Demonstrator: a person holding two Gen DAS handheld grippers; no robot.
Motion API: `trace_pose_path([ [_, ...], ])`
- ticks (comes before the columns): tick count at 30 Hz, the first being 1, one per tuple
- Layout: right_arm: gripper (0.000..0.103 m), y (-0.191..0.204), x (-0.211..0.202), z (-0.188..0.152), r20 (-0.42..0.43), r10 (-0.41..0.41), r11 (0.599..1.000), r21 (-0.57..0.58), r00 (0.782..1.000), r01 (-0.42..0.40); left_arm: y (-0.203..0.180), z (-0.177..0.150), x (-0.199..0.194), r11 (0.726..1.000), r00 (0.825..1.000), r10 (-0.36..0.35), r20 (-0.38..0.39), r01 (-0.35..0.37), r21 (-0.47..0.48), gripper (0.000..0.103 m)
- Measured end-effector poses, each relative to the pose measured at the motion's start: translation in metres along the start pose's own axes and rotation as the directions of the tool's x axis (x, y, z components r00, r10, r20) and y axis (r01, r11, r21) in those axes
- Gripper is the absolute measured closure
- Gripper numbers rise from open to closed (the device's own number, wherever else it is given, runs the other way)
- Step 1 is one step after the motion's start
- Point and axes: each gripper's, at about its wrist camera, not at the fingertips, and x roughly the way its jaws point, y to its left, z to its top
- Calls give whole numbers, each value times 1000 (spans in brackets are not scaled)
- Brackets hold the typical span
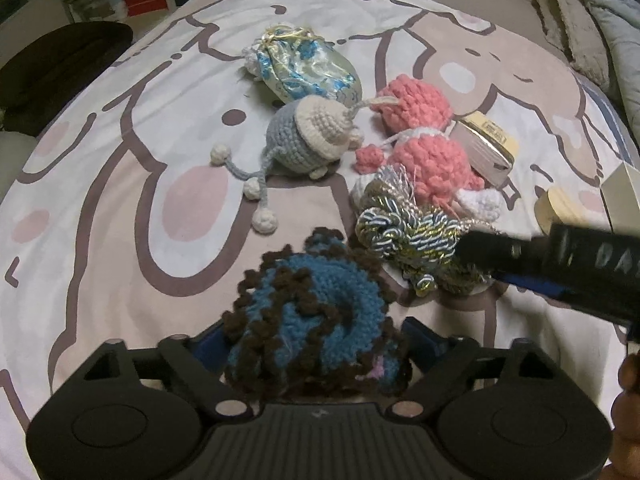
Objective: Organize objects
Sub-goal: 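Lower left tool onto blue-brown scrunchie while right tool lowers onto rope knot, then close left gripper on scrunchie while right gripper closes on rope knot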
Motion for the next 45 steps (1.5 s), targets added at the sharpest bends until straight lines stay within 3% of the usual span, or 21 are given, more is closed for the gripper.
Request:
trace_pose_path([
  [5, 75, -2, -11, -2, 21, -12, 1000, -15, 1000, 13, 6, 0, -3, 999, 1000, -9, 11, 10, -39, 29],
  [11, 85, -2, -35, -8, 54, -42, 999, -26, 998, 43, 4, -5, -8, 1000, 1000, -20, 12, 20, -18, 43],
  [23, 84, -6, -73, -40, 21, -109, 992, -60, 994, 111, 7, -12, -25, 998, 998, -50, 40, 51, -25, 47],
  [31, 62, -2, -56, -43, 84, -195, 936, -282, 977, 211, 3, -12, -32, 997, 996, -72, 54, 73, -20, 47],
  [36, 49, -5, -42, -40, 74, -180, 910, -365, 981, 195, 3, -11, -30, 997, 996, -76, 50, 77, -22, 47],
  [44, 40, -17, -24, -33, -5, -81, 946, -315, 997, 75, 0, -9, -24, 997, 997, -74, 38, 75, -11, 47],
  [45, 43, -17, -24, -33, 0, -72, 947, -312, 997, 68, 0, -9, -25, 997, 997, -74, 39, 74, -11, 47],
])
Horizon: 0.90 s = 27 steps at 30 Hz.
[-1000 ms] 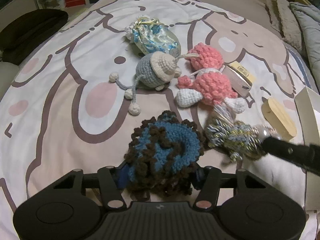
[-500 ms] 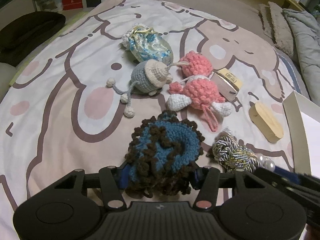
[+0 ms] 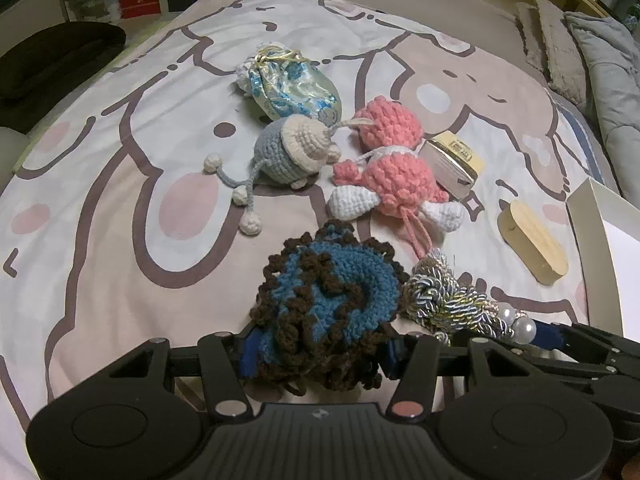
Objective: Organize objects
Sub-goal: 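Close left gripper on scrunchie while right gripper closes on rope knot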
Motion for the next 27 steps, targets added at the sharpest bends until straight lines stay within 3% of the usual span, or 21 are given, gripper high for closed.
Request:
trace_pose_path([
  [1, 55, 0, -1, 1, 6, 18, 1000, 5, 1000, -18, 0, 0, 0, 1000, 1000, 0, 2, 0, 0, 48],
  [6, 66, 7, -11, 4, 35, 9, 1000, 22, 999, -10, -1, 1, -5, 1000, 1000, 3, 22, -3, 2, 48],
  [8, 77, 8, -18, 6, 63, -7, 999, 35, 998, 5, 0, 3, -10, 1000, 999, -2, 42, 2, 1, 48],
  [20, 81, 5, -79, 19, 262, -60, 990, 139, 963, 24, -7, 13, -51, 997, 981, -74, 181, 70, 31, 48],
  [24, 81, 4, -91, 21, 297, -65, 987, 160, 953, 18, -9, 14, -58, 996, 976, -85, 201, 80, 36, 48],
  [27, 81, 4, -91, 21, 274, -56, 989, 147, 960, 16, -11, 14, -58, 996, 976, -86, 200, 79, 44, 48],
])
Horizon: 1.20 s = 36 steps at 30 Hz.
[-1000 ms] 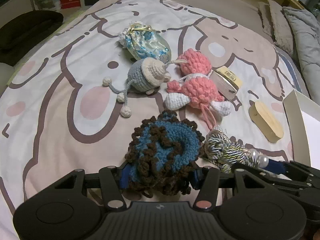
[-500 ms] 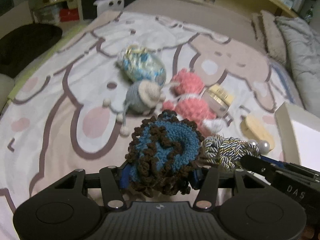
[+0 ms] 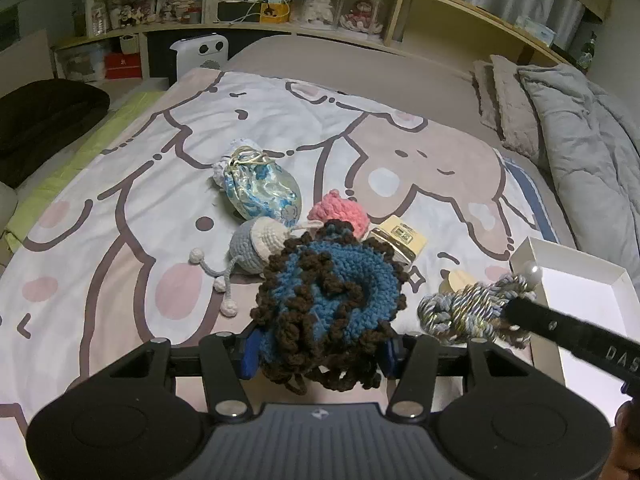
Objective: Organize objects
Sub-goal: 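Close left gripper on scrunchie while right gripper closes on rope knot, then carry scrunchie with left tool while right tool carries rope knot to white box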
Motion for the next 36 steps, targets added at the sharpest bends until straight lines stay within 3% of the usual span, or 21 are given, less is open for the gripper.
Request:
trace_pose_path([
  [6, 80, -9, 31, -18, -201, -45, 999, 14, 979, 49, 0, -2, 2, 1000, 1000, 0, -15, 0, 5, 48],
  [8, 78, -17, 36, -22, -202, -39, 998, 45, 979, 49, 1, -3, 3, 1000, 1000, -1, -18, 1, 4, 48],
  [10, 68, -23, 43, -22, -229, -14, 996, 84, 973, 34, 1, -2, 3, 1000, 1000, -4, -20, 4, 4, 48],
  [14, 64, -28, 55, -26, -252, 56, 992, 127, 966, -24, 1, -3, 5, 1000, 1000, -7, -28, 7, 4, 48],
  [16, 53, -29, 60, -29, -267, 96, 986, 155, 959, -56, 2, -3, 6, 1000, 999, -10, -30, 10, 3, 48],
  [19, 37, -29, 70, -33, -314, 172, 975, 190, 934, -116, 2, -3, 7, 1000, 999, -13, -34, 13, -1, 48],
  [21, 33, -28, 76, -38, -327, 196, 967, 223, 924, -126, 3, -3, 8, 1000, 999, -14, -36, 14, -5, 48],
  [23, 35, -28, 80, -41, -314, 223, 956, 256, 923, -144, 3, -3, 8, 1000, 999, -14, -36, 14, -6, 48],
  [27, 63, -11, 86, -43, -316, 182, 975, 178, 931, -130, 4, -2, 7, 1000, 999, -16, -35, 15, -12, 48],
  [36, 68, -8, 76, -37, -277, 126, 983, 163, 953, -83, 6, -2, 7, 1000, 999, -15, -37, 15, -12, 48],
])
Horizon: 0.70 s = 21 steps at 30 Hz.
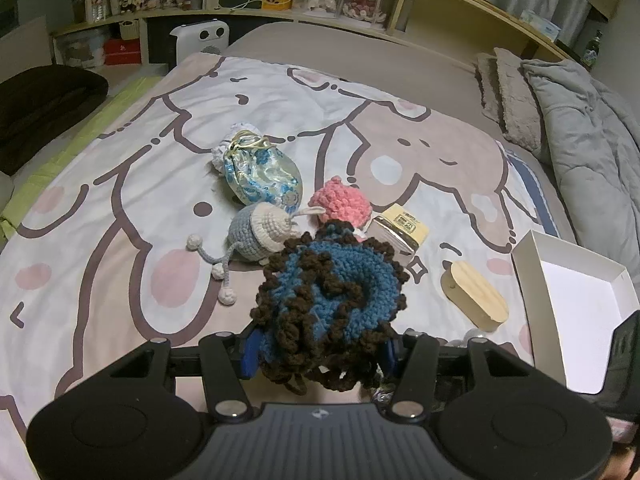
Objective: Organize objects
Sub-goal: 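Carry scrunchie with left tool while right tool carries rope knot to white box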
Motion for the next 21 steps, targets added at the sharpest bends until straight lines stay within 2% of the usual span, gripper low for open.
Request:
trace_pose_path([
  [5, 68, 6, -23, 9, 76, -45, 999, -17, 996, 47, -1, 2, -3, 1000, 1000, 11, 2, -11, 6, 48],
  [9, 68, 7, -47, 20, 158, -43, 999, -9, 986, 45, -6, 8, -12, 1000, 1000, 2, 28, -2, 7, 48],
  [16, 68, -7, -91, 37, 281, -66, 998, 20, 957, 63, -36, 24, -22, 999, 997, -3, 78, -1, 54, 48],
  [21, 68, -25, -119, 46, 349, -114, 993, 67, 930, 97, -65, 35, -18, 996, 996, -18, 88, 10, 92, 48],
])
